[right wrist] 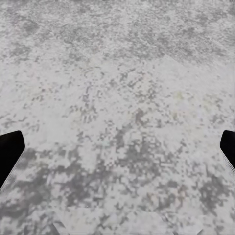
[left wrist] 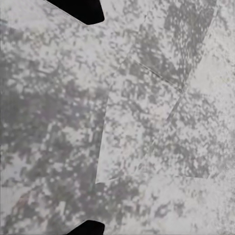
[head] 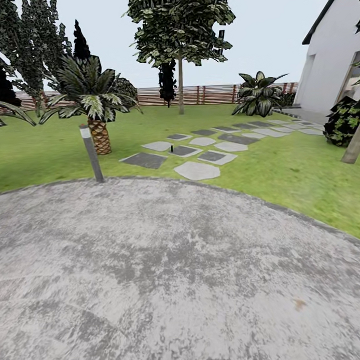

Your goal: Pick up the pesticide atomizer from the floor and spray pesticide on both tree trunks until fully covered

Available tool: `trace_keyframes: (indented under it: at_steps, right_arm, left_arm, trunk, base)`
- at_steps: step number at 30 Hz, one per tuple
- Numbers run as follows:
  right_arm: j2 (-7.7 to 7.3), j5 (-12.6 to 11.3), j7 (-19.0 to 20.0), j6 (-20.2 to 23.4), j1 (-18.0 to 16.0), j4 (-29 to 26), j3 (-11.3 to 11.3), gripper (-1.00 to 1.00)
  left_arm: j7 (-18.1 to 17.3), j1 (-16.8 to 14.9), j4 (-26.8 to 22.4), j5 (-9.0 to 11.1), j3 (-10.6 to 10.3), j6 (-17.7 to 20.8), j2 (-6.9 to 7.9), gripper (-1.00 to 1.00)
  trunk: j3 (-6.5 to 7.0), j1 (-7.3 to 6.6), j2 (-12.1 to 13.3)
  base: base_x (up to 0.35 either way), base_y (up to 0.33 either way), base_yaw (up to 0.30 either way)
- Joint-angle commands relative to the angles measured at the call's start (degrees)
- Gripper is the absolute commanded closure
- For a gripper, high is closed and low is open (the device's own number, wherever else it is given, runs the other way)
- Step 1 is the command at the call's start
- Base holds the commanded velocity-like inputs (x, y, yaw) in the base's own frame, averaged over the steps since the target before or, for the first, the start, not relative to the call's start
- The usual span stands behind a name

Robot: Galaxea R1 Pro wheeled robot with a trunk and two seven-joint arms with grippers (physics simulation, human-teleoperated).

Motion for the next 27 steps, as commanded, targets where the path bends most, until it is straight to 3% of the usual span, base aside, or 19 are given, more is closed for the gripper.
trace_keyframes:
  at_steps: [1,27]
  right_arm:
    - [0.00,0.0,0.0,0.0,0.0,0.0,0.0,-1.00]
    - [0.00,0.0,0.0,0.0,0.0,0.1,0.0,-1.00]
  left_arm:
    - [0.0,0.0,0.0,0.0,0.0,0.0,0.00,-1.00]
    - [0.0,0.0,0.0,0.0,0.0,0.0,0.00,-1.00]
  trunk:
    - [0.00,0.00,0.0]
    - [0.00,0.00,0.0]
  base:
    - [0.339,0.000,0.000]
    - [0.339,0.000,0.000]
